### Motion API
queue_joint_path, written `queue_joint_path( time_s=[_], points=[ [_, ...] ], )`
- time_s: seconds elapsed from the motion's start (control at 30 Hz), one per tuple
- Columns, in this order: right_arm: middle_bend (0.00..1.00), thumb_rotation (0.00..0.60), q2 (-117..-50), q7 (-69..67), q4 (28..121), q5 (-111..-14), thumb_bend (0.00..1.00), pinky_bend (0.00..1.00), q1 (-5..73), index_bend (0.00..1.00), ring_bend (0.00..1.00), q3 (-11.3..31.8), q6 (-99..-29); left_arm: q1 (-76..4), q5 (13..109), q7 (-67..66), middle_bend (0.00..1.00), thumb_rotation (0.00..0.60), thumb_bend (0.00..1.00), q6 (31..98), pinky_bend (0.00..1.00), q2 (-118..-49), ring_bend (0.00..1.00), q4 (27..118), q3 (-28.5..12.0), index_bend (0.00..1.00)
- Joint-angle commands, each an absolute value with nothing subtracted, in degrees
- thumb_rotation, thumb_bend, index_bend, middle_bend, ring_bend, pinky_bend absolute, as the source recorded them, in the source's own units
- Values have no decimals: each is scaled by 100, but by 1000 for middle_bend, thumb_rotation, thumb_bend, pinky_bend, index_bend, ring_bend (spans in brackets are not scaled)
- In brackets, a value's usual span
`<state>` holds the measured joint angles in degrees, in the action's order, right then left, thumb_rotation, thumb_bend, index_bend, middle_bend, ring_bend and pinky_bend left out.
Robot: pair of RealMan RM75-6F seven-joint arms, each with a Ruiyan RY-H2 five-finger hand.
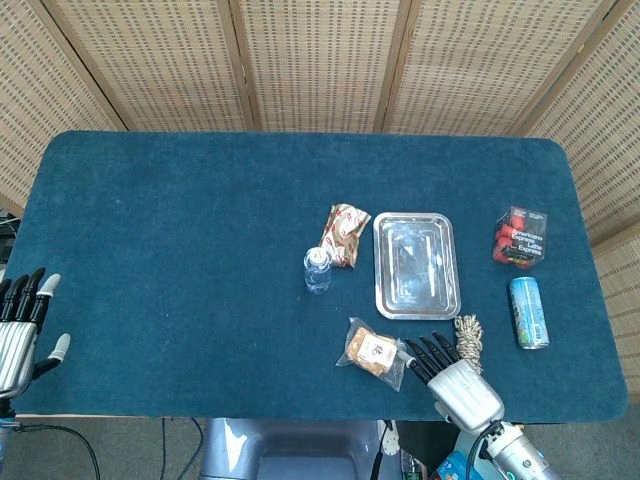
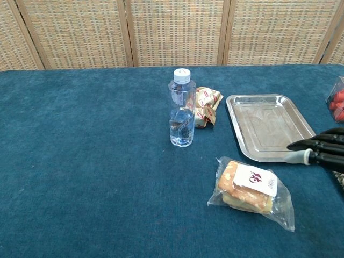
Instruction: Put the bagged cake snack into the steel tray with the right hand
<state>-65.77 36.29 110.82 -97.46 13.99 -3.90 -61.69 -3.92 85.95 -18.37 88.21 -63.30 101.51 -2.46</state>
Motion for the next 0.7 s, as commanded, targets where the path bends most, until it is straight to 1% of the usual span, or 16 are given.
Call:
queue_joint_path(
  time_s=[0.03, 0.13, 0.37, 0.57, 0.7],
  points=[
    [2, 600, -6815, 3987, 11205, -9401, 301, 0, 1723, 5, 0, -223, -5656, -378, 8584, -1837, 0, 586, 364, 8832, 0, -6338, 0, 10145, -241, 0],
    [2, 600, -6975, 4234, 11242, -9049, 301, 0, 1916, 5, 0, -90, -5365, -355, 8590, -1781, 0, 585, 364, 8857, 0, -6331, 0, 10114, -234, 0],
    [2, 600, -7177, 4676, 11281, -8376, 301, 0, 2258, 0, 0, 80, -5019, -326, 8581, -1599, 0, 584, 364, 8882, 0, -6299, 0, 10021, -242, 0],
    [2, 600, -7288, 5102, 11351, -7660, 301, 0, 2539, 0, 0, 170, -4893, -362, 8510, -1388, 0, 584, 364, 8784, 0, -6304, 0, 9873, -272, 0],
    [2, 600, -7364, 5269, 11340, -7345, 301, 0, 2694, 0, 0, 161, -4861, -375, 8479, -1298, 0, 584, 365, 8749, 0, -6312, 0, 9796, -284, 0]
  ],
)
